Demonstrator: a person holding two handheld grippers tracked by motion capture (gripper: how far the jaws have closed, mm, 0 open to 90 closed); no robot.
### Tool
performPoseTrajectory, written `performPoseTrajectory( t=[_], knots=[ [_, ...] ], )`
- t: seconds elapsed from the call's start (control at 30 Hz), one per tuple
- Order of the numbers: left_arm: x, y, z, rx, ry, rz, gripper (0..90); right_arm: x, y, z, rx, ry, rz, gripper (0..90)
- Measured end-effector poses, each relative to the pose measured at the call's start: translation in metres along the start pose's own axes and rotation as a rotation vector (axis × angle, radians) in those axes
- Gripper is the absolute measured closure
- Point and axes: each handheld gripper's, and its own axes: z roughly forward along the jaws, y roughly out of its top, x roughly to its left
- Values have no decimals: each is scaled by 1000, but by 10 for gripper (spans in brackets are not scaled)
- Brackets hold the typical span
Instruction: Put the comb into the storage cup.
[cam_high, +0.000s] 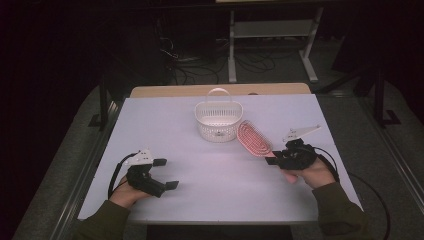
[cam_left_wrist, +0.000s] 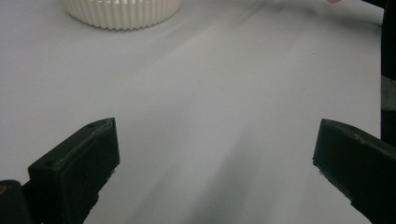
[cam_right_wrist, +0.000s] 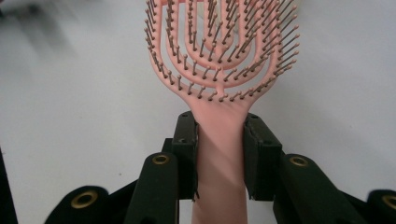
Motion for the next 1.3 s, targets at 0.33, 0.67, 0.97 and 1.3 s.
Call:
performPoseTrajectory(
  t=[0.33, 0.67, 0.97, 1.3],
  knots=[
    [1, 11, 0, -23, -10, -24, 4, 7, 6, 0, -39, 10, -22, 688],
    [-2, 34, 6, -27, -24, 6, 5, 13, 14, 3, -74, 21, -56, 688],
    [0, 50, 16, -55, -26, 14, 5, 10, 26, 8, -74, 0, -90, 688],
    [-3, 69, 28, -46, -62, 25, 4, 3, 34, 9, -102, -12, -69, 688]
  ],
)
